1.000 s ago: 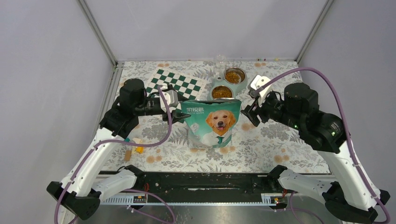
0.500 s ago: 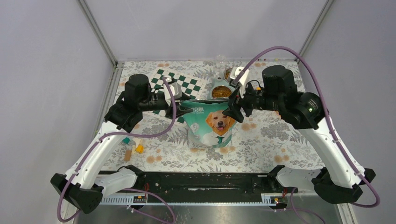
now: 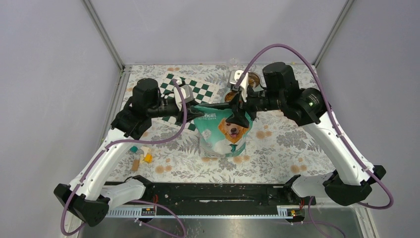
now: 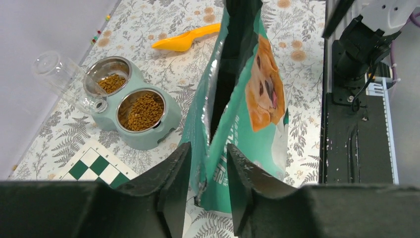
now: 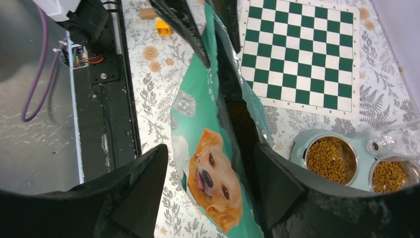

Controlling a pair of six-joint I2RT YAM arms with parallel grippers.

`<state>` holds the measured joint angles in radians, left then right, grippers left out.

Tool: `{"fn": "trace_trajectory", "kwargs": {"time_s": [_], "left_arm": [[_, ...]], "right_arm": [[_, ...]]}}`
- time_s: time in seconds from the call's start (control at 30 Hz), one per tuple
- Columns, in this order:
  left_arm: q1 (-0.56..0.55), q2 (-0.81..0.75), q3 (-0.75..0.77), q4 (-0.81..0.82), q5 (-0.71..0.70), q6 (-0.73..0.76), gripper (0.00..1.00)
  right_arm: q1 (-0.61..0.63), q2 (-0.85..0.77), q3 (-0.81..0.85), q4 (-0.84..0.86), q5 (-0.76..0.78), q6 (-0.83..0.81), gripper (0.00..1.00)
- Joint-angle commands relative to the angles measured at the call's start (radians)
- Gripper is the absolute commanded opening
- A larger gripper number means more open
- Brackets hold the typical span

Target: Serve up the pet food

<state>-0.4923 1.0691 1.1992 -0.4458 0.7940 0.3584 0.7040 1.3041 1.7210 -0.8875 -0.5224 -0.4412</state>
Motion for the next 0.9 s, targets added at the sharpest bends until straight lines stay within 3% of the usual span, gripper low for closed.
{"fn": "trace_trajectory", "kwargs": {"time_s": [0.0, 0.17, 0.3, 0.43, 0.53, 0.67, 0.87], "left_arm": [[-0.005, 0.004, 0.063, 0.055, -0.019, -0.005, 0.3], [-0.005, 0.006, 0.071, 0.026, -0.032, 0.022, 0.2], [-0.005, 0.006, 0.074, 0.019, -0.04, 0.038, 0.2], [-0.005, 0.007, 0.083, 0.018, -0.028, 0.038, 0.29], [-0.006, 0.016, 0.084, 0.017, 0.029, 0.037, 0.44], [-0.019, 0.042, 0.092, 0.011, 0.047, 0.03, 0.46], [-0.036, 0.07, 0.095, 0.006, 0.019, 0.049, 0.39]], "right_arm": [[-0.001, -0.03, 0.08, 0.001, -0.121, -0.027, 0.71], [-0.001, -0.094, 0.079, 0.088, -0.195, 0.004, 0.71], [0.0, -0.081, 0.064, 0.123, -0.141, -0.007, 0.72], [0.0, -0.007, 0.077, 0.091, -0.048, -0.062, 0.72], [0.0, 0.08, 0.146, -0.015, 0.054, -0.103, 0.62], [0.0, 0.176, 0.263, -0.19, 0.048, -0.155, 0.51], [0.0, 0.173, 0.247, -0.22, -0.006, -0.189, 0.55]]}}
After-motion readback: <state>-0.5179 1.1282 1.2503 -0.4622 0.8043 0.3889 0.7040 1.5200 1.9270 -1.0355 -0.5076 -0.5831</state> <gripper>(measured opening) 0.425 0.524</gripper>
